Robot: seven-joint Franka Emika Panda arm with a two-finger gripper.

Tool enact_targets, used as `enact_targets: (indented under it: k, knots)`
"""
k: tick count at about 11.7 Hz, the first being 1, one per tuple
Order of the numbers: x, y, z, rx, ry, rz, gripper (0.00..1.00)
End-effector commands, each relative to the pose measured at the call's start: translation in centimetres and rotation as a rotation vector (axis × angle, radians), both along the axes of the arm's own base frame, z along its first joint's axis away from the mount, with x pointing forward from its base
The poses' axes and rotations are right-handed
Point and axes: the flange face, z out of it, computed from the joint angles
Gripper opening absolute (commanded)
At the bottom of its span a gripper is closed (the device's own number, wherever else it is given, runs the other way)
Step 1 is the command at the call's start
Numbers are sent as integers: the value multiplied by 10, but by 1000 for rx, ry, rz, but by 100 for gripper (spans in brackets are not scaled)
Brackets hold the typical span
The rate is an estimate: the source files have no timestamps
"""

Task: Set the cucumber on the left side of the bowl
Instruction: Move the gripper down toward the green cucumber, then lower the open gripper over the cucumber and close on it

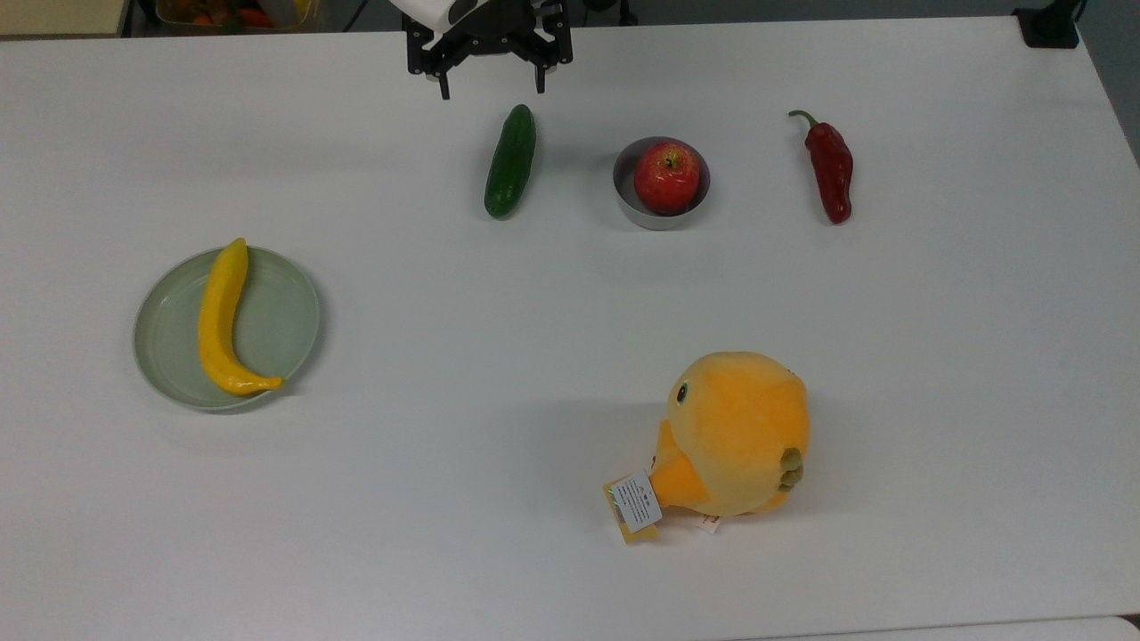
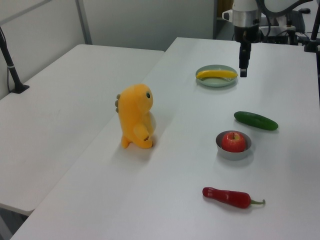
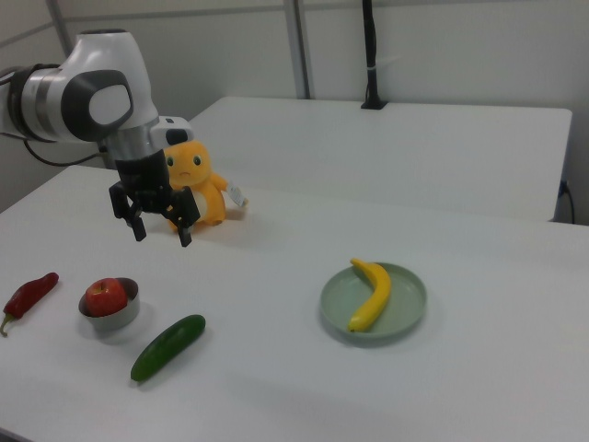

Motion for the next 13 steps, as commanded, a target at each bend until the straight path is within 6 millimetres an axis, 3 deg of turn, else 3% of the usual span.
enact_targets:
  k: [1,4,9,13]
  knots:
    - [-19,-3,-23,21,57,-38,100]
    - [-27,-12,-57,29,123,-103,100]
    - [-39,-12,-133,39,75,-261,100]
    - [-36,-13,-162,34,74,-292,100]
